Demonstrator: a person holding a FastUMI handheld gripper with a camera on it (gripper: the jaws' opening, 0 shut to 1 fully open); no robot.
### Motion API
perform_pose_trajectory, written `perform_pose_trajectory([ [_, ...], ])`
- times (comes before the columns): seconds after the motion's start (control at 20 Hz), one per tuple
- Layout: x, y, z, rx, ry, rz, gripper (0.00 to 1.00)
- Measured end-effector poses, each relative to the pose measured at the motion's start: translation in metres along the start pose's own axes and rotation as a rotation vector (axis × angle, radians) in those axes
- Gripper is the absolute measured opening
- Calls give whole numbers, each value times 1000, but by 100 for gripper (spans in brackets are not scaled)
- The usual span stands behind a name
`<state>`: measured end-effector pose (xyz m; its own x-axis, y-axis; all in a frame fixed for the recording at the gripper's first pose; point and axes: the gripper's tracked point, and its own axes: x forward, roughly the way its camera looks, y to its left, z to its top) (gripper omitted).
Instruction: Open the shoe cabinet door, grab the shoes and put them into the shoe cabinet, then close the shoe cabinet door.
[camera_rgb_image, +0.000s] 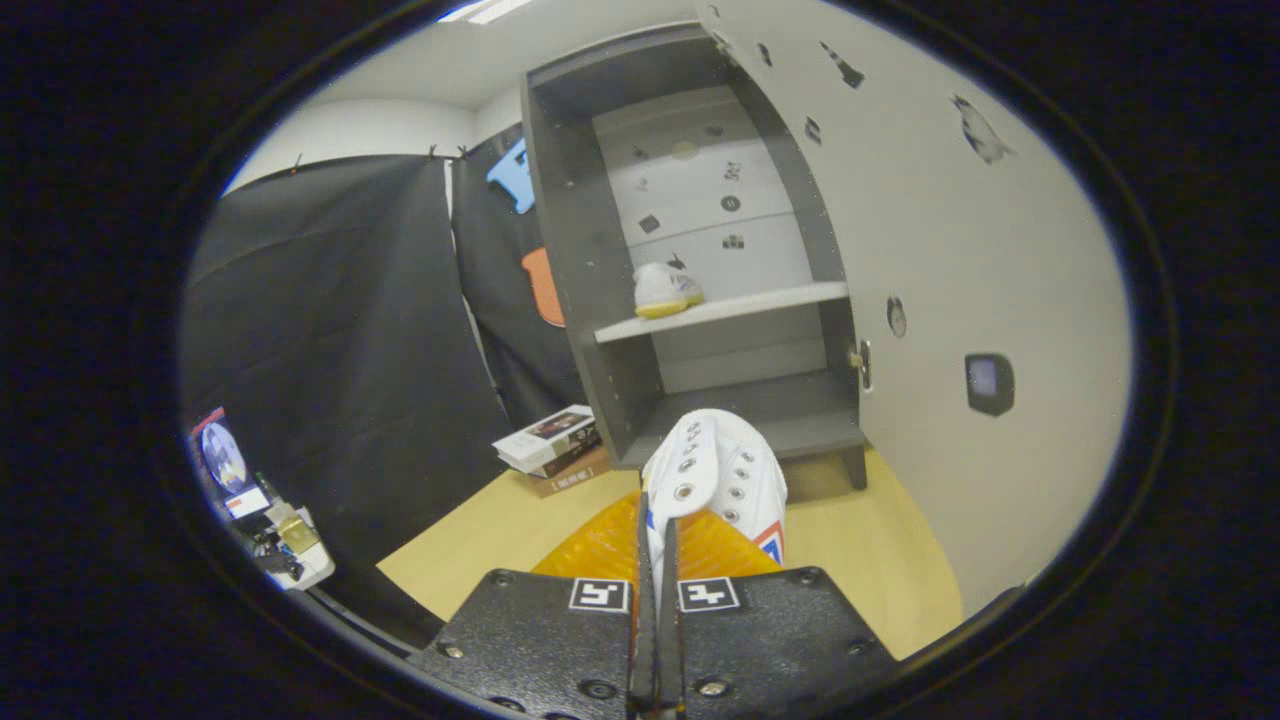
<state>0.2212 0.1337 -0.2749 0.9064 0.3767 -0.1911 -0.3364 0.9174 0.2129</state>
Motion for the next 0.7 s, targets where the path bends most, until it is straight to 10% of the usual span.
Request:
perform_pose_trajectory([
  [0.7, -49, 11, 205, -164, -154, -100, 5],
])
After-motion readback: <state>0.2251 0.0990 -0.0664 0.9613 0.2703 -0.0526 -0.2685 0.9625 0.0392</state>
